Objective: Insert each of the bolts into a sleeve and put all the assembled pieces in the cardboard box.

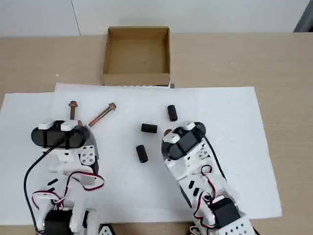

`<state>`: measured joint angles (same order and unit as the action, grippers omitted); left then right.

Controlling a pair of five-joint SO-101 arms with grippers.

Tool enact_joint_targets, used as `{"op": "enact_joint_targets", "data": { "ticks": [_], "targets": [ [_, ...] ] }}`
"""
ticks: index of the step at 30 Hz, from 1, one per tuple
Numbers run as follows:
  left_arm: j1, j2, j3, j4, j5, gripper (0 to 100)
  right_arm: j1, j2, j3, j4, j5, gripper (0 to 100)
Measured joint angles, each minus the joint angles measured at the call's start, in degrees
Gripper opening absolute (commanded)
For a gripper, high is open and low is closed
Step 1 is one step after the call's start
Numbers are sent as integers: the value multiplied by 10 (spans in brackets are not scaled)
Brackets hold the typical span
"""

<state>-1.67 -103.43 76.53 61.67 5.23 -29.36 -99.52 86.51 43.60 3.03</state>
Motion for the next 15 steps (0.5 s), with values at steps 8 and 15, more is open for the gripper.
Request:
{"op": "enact_joint_targets", "data": {
  "ticks": [8,15],
  "targets": [
    [-37,0,31,14,-1,6,13,149,-154,46,-115,2],
    [-42,0,79,14,-1,6,52,378,-334,46,-135,2]
  ]
}}
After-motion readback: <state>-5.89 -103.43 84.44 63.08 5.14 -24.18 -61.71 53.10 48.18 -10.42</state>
